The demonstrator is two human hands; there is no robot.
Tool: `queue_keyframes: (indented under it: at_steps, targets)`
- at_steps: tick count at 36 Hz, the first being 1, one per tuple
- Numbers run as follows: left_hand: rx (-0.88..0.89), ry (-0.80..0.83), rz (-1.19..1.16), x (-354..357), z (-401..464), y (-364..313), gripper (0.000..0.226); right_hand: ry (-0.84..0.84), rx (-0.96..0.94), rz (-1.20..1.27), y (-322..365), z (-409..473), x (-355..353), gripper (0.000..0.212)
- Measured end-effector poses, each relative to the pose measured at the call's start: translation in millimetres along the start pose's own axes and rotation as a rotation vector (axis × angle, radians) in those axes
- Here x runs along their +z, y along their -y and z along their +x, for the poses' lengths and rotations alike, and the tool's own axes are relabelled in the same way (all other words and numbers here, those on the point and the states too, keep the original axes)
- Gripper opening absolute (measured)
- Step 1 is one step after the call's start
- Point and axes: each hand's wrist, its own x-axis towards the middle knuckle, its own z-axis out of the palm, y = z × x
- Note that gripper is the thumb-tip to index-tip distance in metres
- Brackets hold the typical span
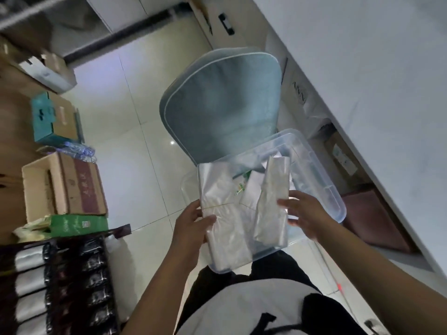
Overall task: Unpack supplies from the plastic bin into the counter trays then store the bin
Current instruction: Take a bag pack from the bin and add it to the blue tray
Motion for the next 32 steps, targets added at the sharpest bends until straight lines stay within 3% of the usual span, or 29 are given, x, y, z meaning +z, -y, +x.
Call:
queue_keyframes:
  at_steps: [9,17,24,32]
  targets:
    - [0.021,0.167,-0.165,-33,-28,-12,0.041,-0.156,-0.159,0.145,-10,-64,15,0.024]
    - [0.037,0.46,-0.19,-48,-32,-4,0.053,-0.298,-0.236,0.226,-64,-139,14,0.018]
    - [0.031,0.615,-0.165,-13,-39,4,0.063,-0.437,-0.344,0.242,-81,-212,-16,0.019]
    - [0.104,0.691,-0.034,63,-76,-9,0.054,-0.575,-0.509,0.32,-61,-256,-87,0.017]
